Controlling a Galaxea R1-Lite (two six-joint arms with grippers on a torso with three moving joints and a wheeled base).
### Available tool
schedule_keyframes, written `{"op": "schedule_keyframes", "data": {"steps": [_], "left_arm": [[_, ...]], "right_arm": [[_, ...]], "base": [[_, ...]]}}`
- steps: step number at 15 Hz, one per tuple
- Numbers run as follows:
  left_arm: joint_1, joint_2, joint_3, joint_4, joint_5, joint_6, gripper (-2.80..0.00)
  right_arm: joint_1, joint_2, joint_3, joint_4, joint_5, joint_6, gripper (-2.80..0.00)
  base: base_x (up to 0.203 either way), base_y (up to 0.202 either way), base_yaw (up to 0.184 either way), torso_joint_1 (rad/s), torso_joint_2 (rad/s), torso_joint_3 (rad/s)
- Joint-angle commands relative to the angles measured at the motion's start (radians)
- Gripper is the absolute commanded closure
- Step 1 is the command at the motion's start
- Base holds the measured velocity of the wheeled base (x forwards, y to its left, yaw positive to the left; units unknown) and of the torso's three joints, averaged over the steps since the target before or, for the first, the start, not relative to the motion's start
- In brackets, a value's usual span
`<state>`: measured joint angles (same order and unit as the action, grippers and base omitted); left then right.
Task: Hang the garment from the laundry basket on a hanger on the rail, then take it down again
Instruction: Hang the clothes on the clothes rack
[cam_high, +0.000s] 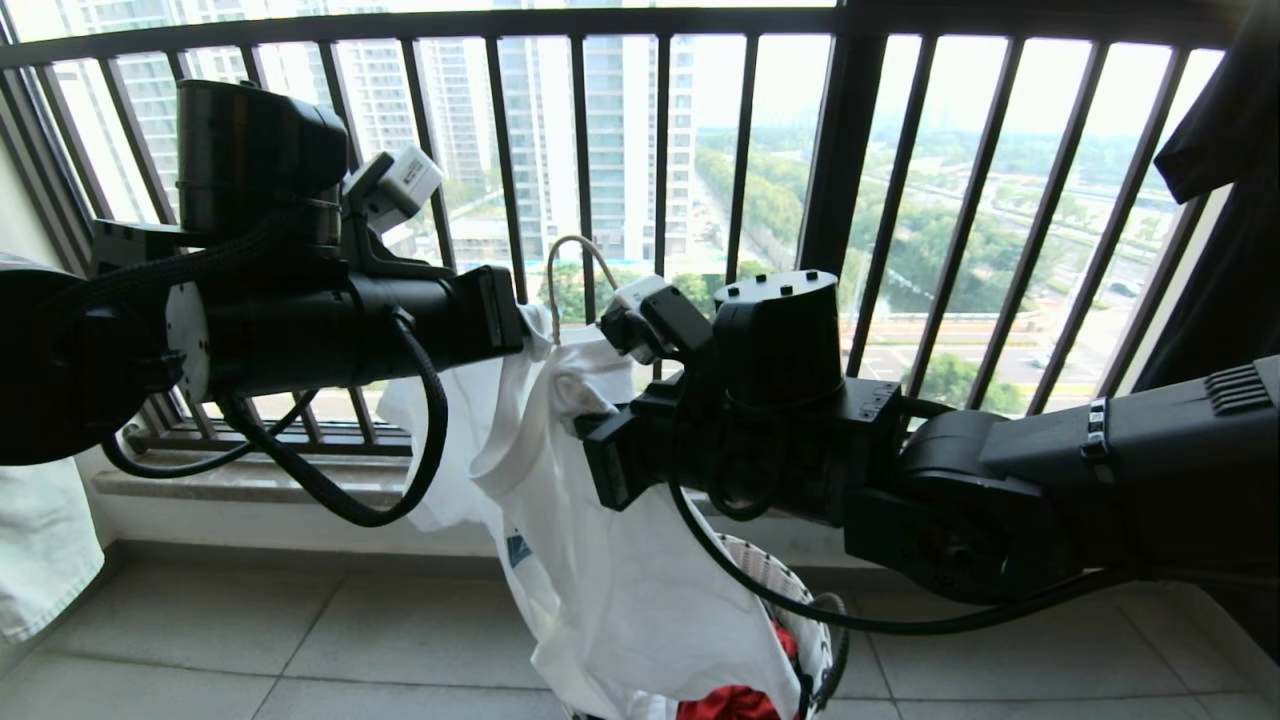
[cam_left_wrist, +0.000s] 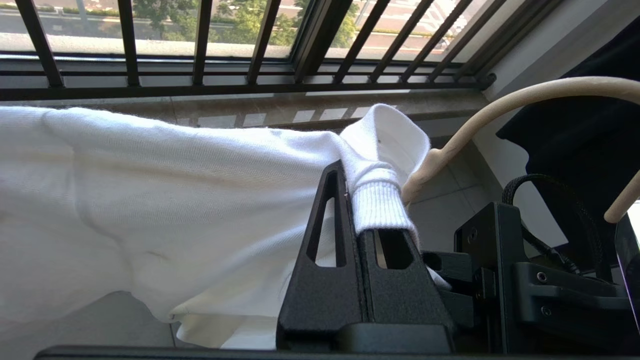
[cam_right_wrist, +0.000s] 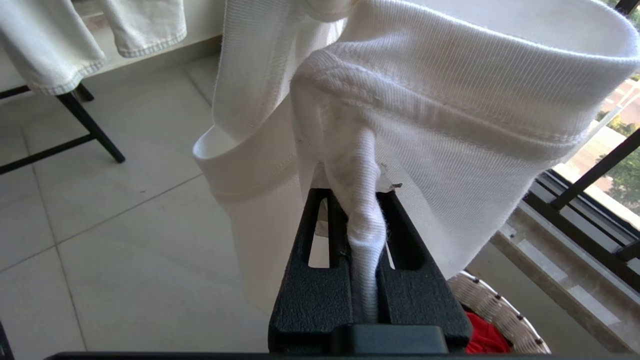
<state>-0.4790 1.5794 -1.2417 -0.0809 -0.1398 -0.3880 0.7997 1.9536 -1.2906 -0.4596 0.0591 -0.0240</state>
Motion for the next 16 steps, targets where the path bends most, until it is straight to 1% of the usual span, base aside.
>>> {"op": "schedule_keyframes", "data": {"steps": [1, 5, 7, 9, 10, 12, 14, 15, 16], "left_arm": [[-0.019, -0.002, 0.005, -0.002, 0.000, -0.002, 0.00], [-0.021, -0.013, 0.005, 0.000, 0.002, -0.003, 0.00], [-0.020, -0.019, 0.005, -0.002, 0.005, -0.003, 0.00], [-0.019, -0.034, 0.002, -0.002, 0.047, -0.002, 0.00], [-0.020, -0.043, 0.001, -0.003, 0.058, -0.002, 0.00], [-0.019, -0.062, 0.001, -0.004, 0.063, -0.002, 0.00], [-0.018, -0.078, -0.001, -0.007, 0.065, -0.003, 0.00], [-0.017, -0.085, 0.003, -0.043, 0.066, -0.005, 0.00], [-0.017, -0.087, 0.020, -0.108, 0.078, -0.007, 0.00]], "right_arm": [[0.006, -0.004, 0.002, -0.041, 0.006, 0.033, 0.00], [0.006, -0.005, 0.004, -0.063, 0.010, 0.036, 0.00], [0.009, -0.004, 0.004, -0.068, 0.010, 0.055, 0.00], [0.009, -0.001, 0.009, -0.137, 0.010, 0.065, 0.00], [0.009, 0.003, 0.014, -0.153, 0.010, 0.065, 0.00], [0.010, 0.004, 0.013, -0.164, 0.008, 0.067, 0.00], [0.009, 0.015, 0.013, -0.219, 0.007, 0.066, 0.00], [0.009, 0.018, 0.013, -0.235, 0.007, 0.065, 0.00], [0.010, 0.025, 0.012, -0.244, 0.005, 0.065, 0.00]], "base": [[0.000, 0.000, 0.000, 0.000, 0.00, 0.000], [0.000, 0.000, 0.000, 0.000, 0.00, 0.000], [0.000, 0.000, 0.000, 0.000, 0.00, 0.000], [0.000, 0.000, 0.000, 0.000, 0.00, 0.000], [0.000, 0.000, 0.000, 0.000, 0.00, 0.000], [0.000, 0.000, 0.000, 0.000, 0.00, 0.000], [0.000, 0.000, 0.000, 0.000, 0.00, 0.000], [0.000, 0.000, 0.000, 0.000, 0.00, 0.000], [0.000, 0.000, 0.000, 0.000, 0.00, 0.000]]}}
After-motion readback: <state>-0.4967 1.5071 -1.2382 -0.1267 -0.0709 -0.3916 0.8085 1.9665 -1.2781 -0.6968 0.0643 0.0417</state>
